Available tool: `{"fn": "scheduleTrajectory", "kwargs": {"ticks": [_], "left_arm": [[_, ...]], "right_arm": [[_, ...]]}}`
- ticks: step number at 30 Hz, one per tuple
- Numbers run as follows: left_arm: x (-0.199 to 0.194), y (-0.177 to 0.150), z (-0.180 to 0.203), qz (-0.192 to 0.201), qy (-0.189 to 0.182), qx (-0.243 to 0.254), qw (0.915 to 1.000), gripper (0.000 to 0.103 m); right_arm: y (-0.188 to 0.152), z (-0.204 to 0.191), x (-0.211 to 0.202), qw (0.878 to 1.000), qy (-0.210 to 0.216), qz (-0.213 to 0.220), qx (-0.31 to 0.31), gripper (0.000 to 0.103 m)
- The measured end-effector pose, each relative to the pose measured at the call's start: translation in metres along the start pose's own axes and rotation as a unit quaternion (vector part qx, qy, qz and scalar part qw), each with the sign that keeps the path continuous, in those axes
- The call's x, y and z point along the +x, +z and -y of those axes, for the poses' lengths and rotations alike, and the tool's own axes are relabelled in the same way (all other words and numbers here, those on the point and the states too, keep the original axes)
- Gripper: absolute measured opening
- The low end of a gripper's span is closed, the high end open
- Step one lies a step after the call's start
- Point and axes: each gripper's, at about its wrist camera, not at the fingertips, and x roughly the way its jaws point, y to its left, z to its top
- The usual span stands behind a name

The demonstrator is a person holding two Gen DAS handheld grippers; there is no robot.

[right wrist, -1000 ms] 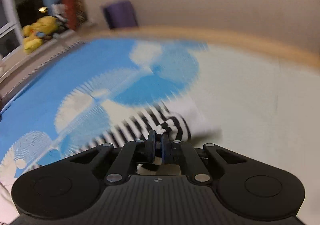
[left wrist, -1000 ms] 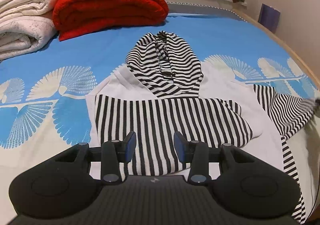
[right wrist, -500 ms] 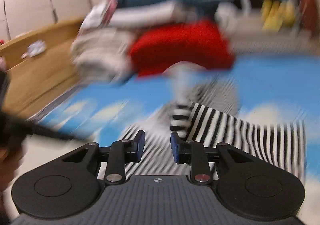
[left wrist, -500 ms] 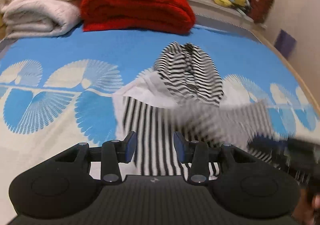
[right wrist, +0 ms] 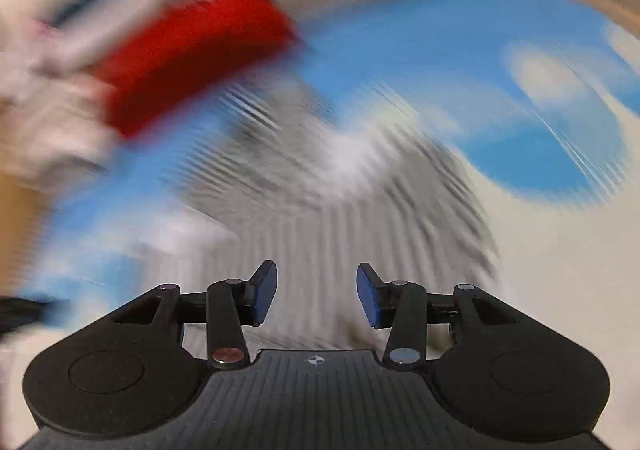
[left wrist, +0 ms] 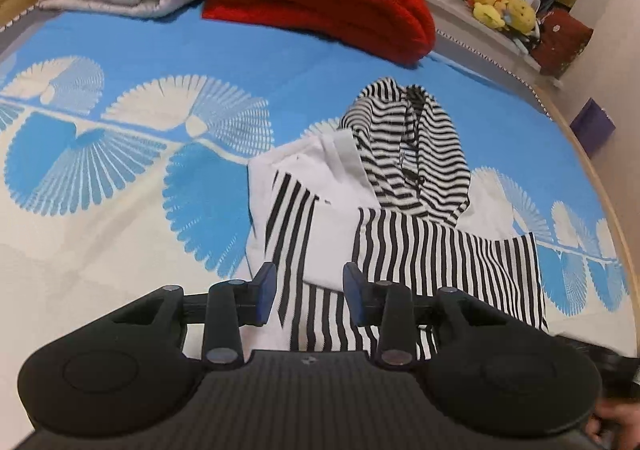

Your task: Fold small clothes

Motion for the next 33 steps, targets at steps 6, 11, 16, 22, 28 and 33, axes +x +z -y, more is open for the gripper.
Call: {"fn": "scheduleTrajectory", "kwargs": {"ticks": [6,11,16,22,28,33], "left_arm": [[0.028,-0.003,0.013,-0.030,-0.014,-0.012,0.9994,0.040],[0.063,-0.003,0.014,-0.069,-0.042,-0.072,0.9942,0.040],[0.097,-0.005,0.005,-0.096,-0.063,-0.139,0.9837,0.041],[0.132,-0.009,-0.004,-0.113,-0.058,-0.192,0.9731,0.044],[0.150,-0.011,-0.005,-0.113,-0.065,-0.218,0.9672,0.039],[0.121,-0.004,0.004,-0.077,-0.036,-0.206,0.9748,0.009]], "right_arm": [[0.008,0.059,0.024,0.992,0.014,-0.052,0.110,0.040],[0.014,0.047,0.006,0.996,0.020,-0.028,0.087,0.045],[0.026,0.051,-0.009,0.995,0.047,-0.023,0.081,0.045],[0.026,0.051,-0.009,0.996,0.059,-0.030,0.056,0.046],[0.027,0.043,-0.007,0.997,0.062,-0.035,0.035,0.046],[0.028,0.036,-0.002,0.997,0.056,-0.040,0.029,0.046]]}}
